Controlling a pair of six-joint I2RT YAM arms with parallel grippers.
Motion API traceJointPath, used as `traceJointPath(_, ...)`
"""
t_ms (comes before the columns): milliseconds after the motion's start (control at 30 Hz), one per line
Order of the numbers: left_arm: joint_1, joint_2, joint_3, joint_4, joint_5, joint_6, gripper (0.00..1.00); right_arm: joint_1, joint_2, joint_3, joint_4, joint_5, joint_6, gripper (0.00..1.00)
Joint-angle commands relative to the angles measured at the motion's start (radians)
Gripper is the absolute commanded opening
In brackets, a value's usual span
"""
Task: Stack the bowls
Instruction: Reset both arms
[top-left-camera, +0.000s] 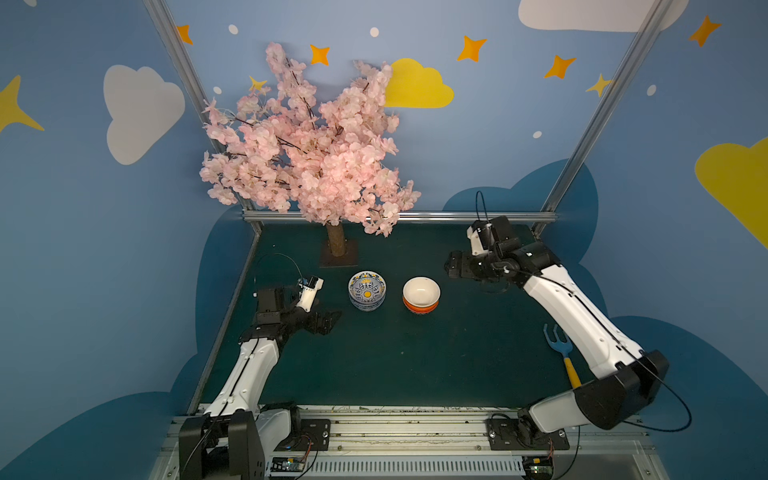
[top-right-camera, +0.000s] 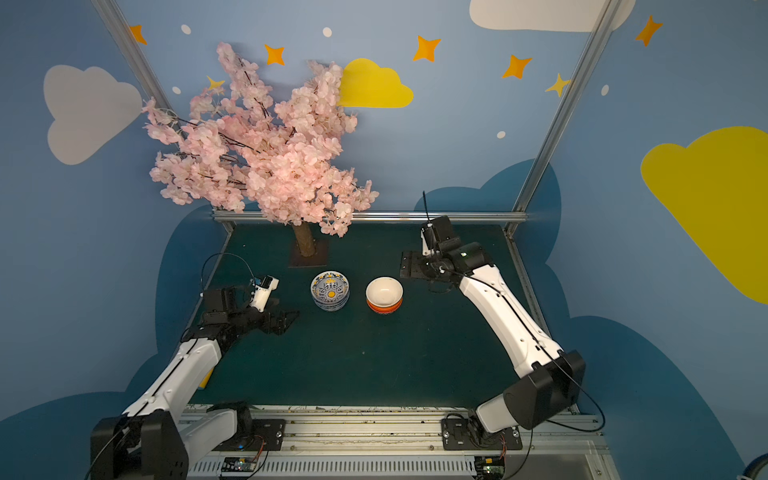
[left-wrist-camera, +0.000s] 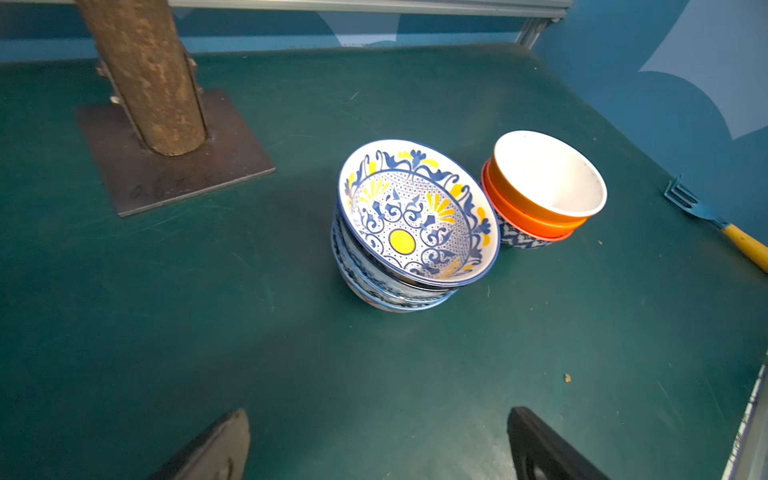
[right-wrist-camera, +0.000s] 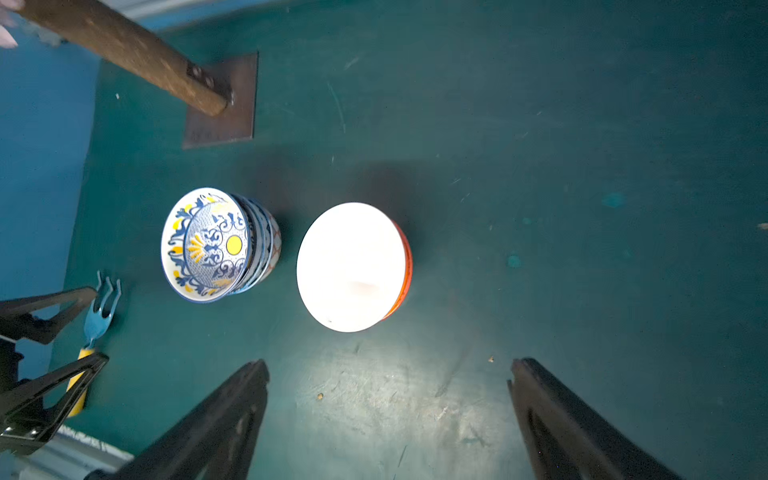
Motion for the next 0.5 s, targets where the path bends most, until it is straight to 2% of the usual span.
traceJointPath(0, 0.017, -0.021, 0.017, 0.055, -0.064, -0.092, 1.00, -0.027, -0.104, -0.121, 0.076, 0.195, 0.004, 0.98)
traceJointPath(67, 0.030, -0.027, -0.011, 0.124, -0.094, -0.138, 1.00, -0.049, -0.197, -0.242, 0.207, 0.288, -0.041, 0.98)
traceJointPath(233, 0.041, -0.002, -0.092, 0.304, -0.155, -0.185, 1.00, -0.092, -0.442, -0.659, 0.679, 0.541, -0.122, 0.98)
traceJointPath(333, 0.041, 0.027, -0.157, 0.457, -0.158, -0.223, 1.00, -0.154, -0.518, -0.826, 0.867, 0.556, -0.177, 0.98)
traceJointPath(467, 0.022, 0.063, -0.225, 0.620, -0.125, -0.241, 1.00, -0.225, -0.519, -0.916, 0.896, 0.569, -0.198, 0.98)
